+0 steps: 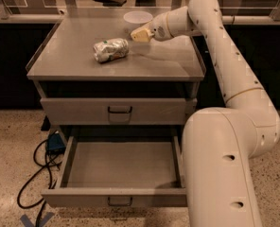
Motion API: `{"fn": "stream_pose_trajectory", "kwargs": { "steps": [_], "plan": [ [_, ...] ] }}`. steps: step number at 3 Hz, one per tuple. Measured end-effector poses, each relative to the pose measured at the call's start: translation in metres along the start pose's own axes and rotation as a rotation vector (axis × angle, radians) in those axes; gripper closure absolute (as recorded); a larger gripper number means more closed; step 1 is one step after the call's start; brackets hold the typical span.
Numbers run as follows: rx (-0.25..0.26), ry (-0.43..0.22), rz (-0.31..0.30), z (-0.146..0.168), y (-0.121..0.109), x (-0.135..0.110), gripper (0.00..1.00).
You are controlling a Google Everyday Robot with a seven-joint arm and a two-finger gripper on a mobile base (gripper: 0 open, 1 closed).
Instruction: Place 7up can into middle drawer
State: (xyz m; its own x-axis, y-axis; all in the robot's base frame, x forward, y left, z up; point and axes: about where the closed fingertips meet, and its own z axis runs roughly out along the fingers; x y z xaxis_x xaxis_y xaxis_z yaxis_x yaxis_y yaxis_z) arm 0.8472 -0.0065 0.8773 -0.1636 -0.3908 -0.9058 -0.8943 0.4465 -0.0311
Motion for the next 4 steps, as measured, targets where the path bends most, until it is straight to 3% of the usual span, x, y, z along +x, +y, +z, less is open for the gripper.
{"fn": "stream_pose_trajectory", "kwargs": {
  "steps": [2,3,4],
  "plan": [
    [0.000,0.000,0.000,0.0001,0.0000,0.0000,0.16],
    [0.000,0.000,0.000,0.0001,0.0000,0.0000,0.00],
    [0.000,0.000,0.000,0.0002,0.0001,0.0000,0.00]
  ]
}}
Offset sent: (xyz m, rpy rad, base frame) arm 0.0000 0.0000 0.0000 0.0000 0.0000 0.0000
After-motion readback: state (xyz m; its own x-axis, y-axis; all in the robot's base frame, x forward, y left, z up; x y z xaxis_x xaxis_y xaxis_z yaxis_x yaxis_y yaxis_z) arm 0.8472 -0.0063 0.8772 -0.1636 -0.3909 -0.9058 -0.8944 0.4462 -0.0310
